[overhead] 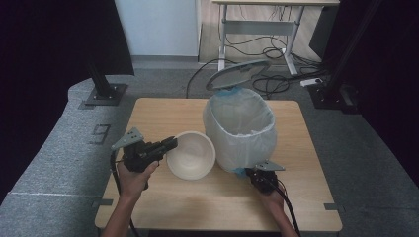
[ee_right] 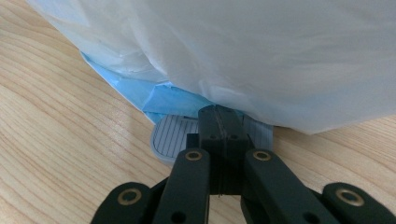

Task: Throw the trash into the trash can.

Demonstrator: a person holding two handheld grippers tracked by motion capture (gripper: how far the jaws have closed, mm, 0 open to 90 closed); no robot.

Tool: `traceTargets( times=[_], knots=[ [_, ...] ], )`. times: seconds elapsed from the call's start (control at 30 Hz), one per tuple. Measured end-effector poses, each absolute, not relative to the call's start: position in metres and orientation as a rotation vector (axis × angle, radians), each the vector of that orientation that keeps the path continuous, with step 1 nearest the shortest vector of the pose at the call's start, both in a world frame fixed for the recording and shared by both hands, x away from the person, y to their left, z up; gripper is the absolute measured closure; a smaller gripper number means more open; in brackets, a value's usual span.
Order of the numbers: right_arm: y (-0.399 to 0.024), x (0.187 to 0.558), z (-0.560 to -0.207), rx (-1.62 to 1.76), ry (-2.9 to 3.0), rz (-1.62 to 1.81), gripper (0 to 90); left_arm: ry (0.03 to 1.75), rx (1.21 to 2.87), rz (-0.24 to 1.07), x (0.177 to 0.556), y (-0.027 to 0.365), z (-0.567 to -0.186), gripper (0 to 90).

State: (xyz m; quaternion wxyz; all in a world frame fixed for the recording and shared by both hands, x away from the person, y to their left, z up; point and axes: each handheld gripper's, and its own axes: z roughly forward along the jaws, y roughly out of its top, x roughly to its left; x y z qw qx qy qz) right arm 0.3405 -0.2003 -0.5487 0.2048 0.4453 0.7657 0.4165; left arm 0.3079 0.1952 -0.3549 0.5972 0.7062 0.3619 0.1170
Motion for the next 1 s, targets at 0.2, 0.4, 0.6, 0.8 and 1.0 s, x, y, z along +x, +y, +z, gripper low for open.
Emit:
traceTargets(
  times=[0.2,0.4,0.6,0.8,1.0],
  knots=[
    [-0.200,0.340,-0.549,1.244,2.135,1.161,89.5,0.833,1.637,0.272,0.310,0.193,-0.347,85.0],
    [-0.200,0.340,-0.549,1.241,2.137,1.156,89.5,0.828,1.635,0.276,0.313,0.192,-0.341,85.0],
    [-0.201,0.340,-0.549,1.242,2.138,1.158,89.5,0.826,1.625,0.269,0.318,0.192,-0.334,85.1],
    [-0.200,0.340,-0.549,1.242,2.136,1.157,89.5,0.822,1.629,0.272,0.322,0.188,-0.330,85.0],
    [-0.200,0.340,-0.549,1.243,2.137,1.158,89.5,0.815,1.648,0.280,0.326,0.183,-0.327,85.1]
  ],
)
